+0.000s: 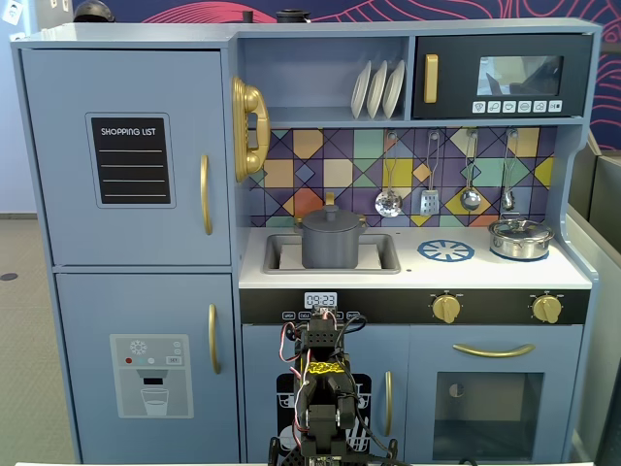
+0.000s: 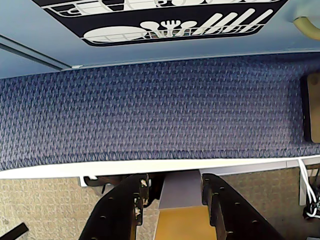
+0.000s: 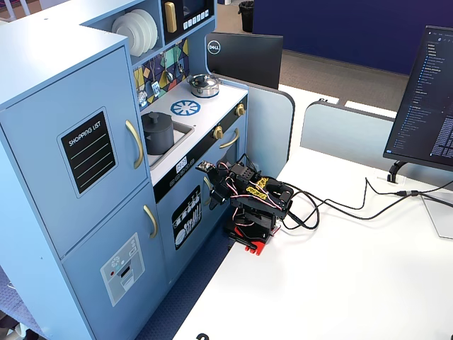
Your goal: Take off the lid from the gray recipient and place it on the counter
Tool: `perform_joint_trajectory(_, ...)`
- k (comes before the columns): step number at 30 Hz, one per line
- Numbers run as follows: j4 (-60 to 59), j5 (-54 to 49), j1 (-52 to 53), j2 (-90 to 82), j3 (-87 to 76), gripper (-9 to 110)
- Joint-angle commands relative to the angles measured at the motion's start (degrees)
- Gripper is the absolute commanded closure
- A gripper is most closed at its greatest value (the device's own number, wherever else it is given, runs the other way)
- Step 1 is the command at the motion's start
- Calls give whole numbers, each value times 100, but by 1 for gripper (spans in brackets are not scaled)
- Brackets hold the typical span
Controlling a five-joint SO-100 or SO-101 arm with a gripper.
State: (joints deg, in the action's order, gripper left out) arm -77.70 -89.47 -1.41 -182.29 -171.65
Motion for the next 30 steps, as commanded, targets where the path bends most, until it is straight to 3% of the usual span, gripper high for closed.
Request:
perform_joint_trajectory(1, -993, 246, 26, 9, -35, 101)
perform_joint_trajectory(13, -861, 185, 18, 18, -26, 101)
perform_joint_trajectory(19, 598, -325, 149, 360, 519, 101)
perform_joint_trajectory(30, 2892, -712, 35, 1890, 3973, 101)
